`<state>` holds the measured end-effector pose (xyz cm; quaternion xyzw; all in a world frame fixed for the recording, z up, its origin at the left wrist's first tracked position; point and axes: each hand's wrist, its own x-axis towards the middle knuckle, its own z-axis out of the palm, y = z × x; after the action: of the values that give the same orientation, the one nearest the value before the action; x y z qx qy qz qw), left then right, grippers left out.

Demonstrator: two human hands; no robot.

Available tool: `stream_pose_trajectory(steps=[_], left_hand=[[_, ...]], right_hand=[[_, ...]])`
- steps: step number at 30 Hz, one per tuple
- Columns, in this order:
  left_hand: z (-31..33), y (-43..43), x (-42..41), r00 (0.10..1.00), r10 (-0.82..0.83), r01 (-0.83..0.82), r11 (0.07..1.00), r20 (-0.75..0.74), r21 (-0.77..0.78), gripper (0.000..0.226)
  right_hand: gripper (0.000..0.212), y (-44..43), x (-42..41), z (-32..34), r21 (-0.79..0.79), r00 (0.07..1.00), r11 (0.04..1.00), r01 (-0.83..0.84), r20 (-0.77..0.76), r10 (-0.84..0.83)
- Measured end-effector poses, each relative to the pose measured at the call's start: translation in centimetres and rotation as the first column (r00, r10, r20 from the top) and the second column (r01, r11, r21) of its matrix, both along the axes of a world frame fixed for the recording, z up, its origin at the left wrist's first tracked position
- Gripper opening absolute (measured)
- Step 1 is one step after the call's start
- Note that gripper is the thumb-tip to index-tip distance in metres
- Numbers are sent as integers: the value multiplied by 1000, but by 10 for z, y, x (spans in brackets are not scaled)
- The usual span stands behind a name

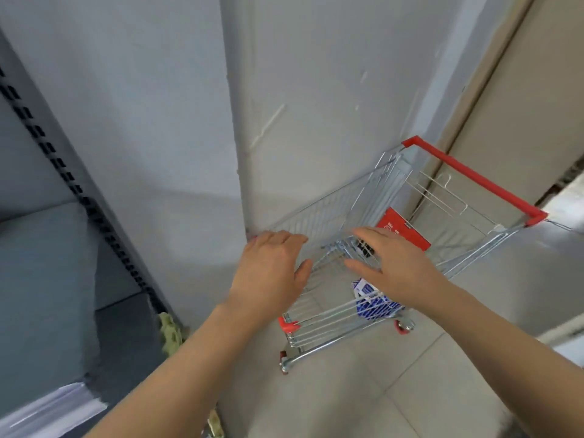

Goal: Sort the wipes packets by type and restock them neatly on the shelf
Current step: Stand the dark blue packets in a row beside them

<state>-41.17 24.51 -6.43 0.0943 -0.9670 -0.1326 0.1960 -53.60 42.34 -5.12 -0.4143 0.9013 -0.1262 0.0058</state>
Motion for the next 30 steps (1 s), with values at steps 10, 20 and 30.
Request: stream_pose_trajectory(steps=[10,20,30], left_hand=[[-104,54,-163,963,-45,18,994,266,104,42],[-229,64,-331,864,-87,-77,951,496,300,39],[-378,82,-415,745,-79,-367,780,662,506,33]], right_hand=[[52,90,-163,-92,139,963,972,190,167,-212],[55,97,-337,-204,301,899,939,166,344,-269],[59,84,-444,-349,441,726,898,-7,620,-298]])
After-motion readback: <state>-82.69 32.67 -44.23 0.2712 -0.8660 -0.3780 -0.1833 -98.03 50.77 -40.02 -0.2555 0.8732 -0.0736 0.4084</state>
